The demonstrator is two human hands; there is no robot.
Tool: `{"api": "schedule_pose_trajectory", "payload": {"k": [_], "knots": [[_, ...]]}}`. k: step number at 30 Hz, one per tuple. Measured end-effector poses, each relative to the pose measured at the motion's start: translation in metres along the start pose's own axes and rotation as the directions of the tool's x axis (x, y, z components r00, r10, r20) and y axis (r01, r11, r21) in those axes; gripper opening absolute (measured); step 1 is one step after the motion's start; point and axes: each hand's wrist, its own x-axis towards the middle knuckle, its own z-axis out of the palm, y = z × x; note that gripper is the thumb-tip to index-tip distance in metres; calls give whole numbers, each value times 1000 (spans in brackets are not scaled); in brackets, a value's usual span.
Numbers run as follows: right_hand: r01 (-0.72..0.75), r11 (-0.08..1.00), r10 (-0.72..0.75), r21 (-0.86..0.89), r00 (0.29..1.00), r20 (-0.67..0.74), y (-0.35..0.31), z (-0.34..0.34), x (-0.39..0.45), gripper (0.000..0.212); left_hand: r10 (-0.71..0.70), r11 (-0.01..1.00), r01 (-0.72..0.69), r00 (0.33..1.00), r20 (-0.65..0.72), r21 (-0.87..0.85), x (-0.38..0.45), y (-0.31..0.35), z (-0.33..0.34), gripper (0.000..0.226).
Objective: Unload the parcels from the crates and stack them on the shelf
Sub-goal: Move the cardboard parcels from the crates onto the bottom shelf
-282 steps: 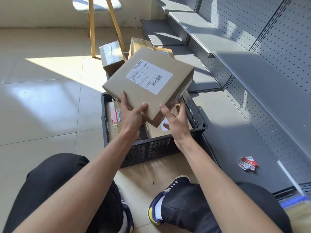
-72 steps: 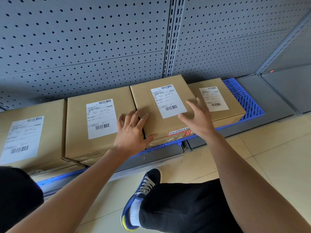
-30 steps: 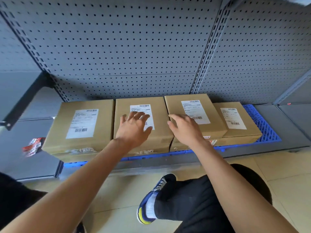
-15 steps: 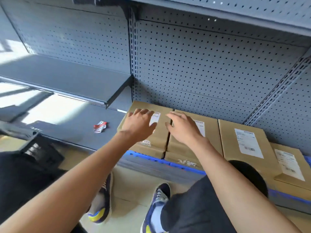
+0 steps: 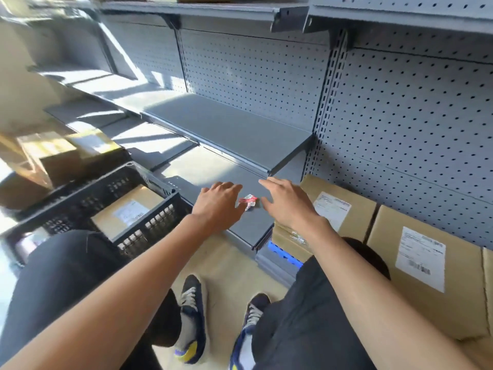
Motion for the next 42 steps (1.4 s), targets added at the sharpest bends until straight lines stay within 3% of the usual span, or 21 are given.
{"api": "schedule_pose_trajectory", "payload": {"k": [11, 20, 30, 35, 42], "knots": [[239, 971, -238, 14, 959, 156, -123, 57, 74, 48, -277, 958, 276, 961, -9, -77, -55, -134, 0, 52], [445, 893, -448, 66, 863, 234, -261, 105, 99, 45, -553, 828, 548, 833, -7, -116, -144, -247, -2, 54], [444, 886, -461, 137, 807, 369, -351, 165, 131, 49, -711, 673, 708, 699, 76, -212, -196, -324, 31, 44], [449, 874, -480, 183, 746, 462, -375, 222, 142, 55, -765, 614, 780, 626, 152, -120, -202, -369, 59, 43], [478, 841, -536, 253, 673, 510, -422, 304, 156, 59, -773, 614, 789, 604, 197, -10, -208, -421, 99, 43]]}}
